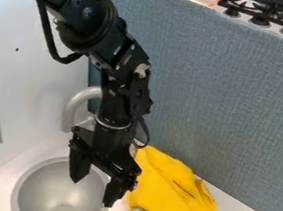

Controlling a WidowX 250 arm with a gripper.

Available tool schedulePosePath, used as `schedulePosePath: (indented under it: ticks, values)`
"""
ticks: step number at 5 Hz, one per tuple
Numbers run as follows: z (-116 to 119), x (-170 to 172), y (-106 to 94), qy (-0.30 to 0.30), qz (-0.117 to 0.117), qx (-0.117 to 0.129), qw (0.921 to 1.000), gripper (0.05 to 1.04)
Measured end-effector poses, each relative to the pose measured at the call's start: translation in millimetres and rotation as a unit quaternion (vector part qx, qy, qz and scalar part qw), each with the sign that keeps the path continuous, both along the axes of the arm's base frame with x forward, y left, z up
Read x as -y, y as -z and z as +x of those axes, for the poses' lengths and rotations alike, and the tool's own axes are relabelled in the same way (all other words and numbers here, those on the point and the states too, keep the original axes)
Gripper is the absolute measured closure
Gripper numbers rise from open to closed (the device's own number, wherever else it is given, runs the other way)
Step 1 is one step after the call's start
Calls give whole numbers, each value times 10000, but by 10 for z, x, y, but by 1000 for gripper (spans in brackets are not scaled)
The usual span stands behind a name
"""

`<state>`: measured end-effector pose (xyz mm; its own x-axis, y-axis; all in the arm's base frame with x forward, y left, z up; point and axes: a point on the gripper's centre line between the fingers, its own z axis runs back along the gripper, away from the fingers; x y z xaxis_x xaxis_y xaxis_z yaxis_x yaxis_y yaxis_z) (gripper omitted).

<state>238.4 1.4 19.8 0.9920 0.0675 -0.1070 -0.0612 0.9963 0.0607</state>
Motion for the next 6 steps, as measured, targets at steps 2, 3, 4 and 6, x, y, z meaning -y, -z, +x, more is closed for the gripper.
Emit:
schedulePosePath:
  ticks: [2,3,4,6]
  values:
    - [-133,-28,281,331,51,-26,9994,81]
    - [-182,-35,478,509,39,-3,9987,81]
    - [-201,-32,696,560,-201,-102,9982,81]
    - [-152,-112,895,181,241,-437,9986,81]
